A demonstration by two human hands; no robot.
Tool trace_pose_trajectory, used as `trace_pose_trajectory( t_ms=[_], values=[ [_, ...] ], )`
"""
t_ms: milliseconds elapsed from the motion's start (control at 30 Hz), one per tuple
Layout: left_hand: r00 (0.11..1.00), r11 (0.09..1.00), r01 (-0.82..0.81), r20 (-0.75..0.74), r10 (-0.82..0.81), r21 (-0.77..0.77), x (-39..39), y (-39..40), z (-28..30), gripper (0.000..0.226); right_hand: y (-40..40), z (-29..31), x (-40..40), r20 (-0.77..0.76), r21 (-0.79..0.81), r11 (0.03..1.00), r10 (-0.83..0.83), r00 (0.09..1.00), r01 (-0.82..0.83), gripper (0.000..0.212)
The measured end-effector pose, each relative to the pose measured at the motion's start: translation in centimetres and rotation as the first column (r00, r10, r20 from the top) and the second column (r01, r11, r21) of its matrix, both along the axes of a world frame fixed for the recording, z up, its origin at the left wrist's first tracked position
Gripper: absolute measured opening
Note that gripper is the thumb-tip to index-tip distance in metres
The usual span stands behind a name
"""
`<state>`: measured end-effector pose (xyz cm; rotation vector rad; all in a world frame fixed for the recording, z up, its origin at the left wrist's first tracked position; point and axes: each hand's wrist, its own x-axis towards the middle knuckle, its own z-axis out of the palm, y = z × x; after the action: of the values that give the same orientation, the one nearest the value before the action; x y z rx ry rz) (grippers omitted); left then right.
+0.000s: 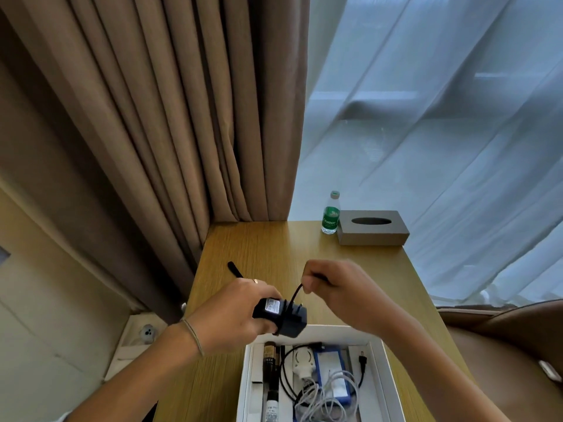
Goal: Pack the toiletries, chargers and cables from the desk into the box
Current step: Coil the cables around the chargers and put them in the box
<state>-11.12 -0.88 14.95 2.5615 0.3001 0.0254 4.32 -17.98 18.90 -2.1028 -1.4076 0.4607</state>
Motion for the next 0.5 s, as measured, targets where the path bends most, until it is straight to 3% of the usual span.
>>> trace_pose_trajectory(
  t_ms=[133,200,333,400,500],
  values=[
    [0.996,0.988,0.069,0.062,-0.061,-0.138,-0.3,-0.2,0.4,0.04,0.6,-1.8,1.6,-0.167,0.041,0.999,0.002,0.986,0.005,0.025],
    [0.993,0.964,0.043,0.122,-0.011,-0.263,-0.4,-0.3,0.8,0.039,0.7,-3.4,1.9,-0.277,0.049,0.999,-0.008,0.961,0.023,0.026],
    [0.942,0.883,-0.053,0.271,0.2,-0.467,-0.1,0.1,1.1,0.033,0.8,-7.6,0.1,-0.602,0.054,0.992,-0.059,0.796,0.114,0.028],
    [0.91,0.829,-0.118,0.275,0.311,-0.547,0.2,0.4,0.7,0.028,0.7,-9.0,-1.4,-0.634,0.02,0.991,-0.09,0.768,0.132,0.032],
    [0.843,0.705,-0.283,0.182,0.506,-0.65,0.9,0.9,-0.7,0.023,0.5,-10.1,-3.1,-0.557,-0.109,0.993,-0.107,0.823,0.056,0.033]
  ],
)
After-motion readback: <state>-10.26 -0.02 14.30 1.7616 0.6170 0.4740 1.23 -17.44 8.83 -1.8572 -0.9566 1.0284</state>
